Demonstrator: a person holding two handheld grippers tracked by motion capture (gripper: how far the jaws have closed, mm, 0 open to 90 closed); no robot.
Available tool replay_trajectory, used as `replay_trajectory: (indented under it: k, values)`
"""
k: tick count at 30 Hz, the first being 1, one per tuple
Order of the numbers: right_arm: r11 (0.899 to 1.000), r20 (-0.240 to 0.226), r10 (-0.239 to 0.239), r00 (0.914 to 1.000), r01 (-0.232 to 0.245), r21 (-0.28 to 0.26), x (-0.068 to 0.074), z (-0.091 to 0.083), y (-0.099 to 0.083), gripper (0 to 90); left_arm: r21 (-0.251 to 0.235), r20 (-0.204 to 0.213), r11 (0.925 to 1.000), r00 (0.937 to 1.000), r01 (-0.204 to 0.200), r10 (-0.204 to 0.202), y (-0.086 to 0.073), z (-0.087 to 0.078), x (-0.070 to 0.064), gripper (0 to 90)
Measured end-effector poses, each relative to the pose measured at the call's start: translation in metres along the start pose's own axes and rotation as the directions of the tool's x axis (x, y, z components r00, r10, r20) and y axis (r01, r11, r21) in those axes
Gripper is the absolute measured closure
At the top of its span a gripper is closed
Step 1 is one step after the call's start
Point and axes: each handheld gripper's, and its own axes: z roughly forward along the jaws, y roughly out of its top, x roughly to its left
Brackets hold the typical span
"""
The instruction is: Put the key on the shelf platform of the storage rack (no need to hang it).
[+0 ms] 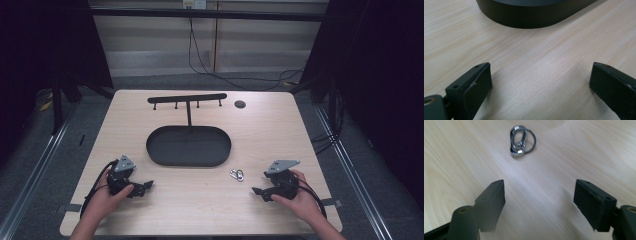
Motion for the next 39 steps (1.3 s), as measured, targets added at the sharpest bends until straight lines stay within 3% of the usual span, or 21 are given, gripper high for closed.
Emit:
replay_trajectory:
  k: [4,23,33,39]
  values:
    - [1.0,-0.025,0.008,0.9997,-0.008,-0.016,0.004,-0.003,0.013,28.4,0.0,-0.001,1.0,1.0,-0.002,0.002,0.0,0.0,0.0,4.0]
    - [0.994,-0.042,-0.032,0.9986,0.036,0.1,0.017,0.016,0.056,34.0,0.0,-0.001,1.0,1.0,-0.002,0.002,0.0,0.0,0.0,4.0]
    - [0.986,-0.048,-0.05,0.9976,0.057,0.155,0.017,0.024,0.067,35.5,0.0,-0.001,1.0,1.0,-0.001,0.001,0.0,0.0,0.0,4.0]
    - [0.982,-0.054,-0.033,0.998,0.042,0.184,0.016,0.028,0.073,35.5,-0.001,0.0,1.0,1.0,0.0,0.0,0.0,0.0,0.0,4.0]
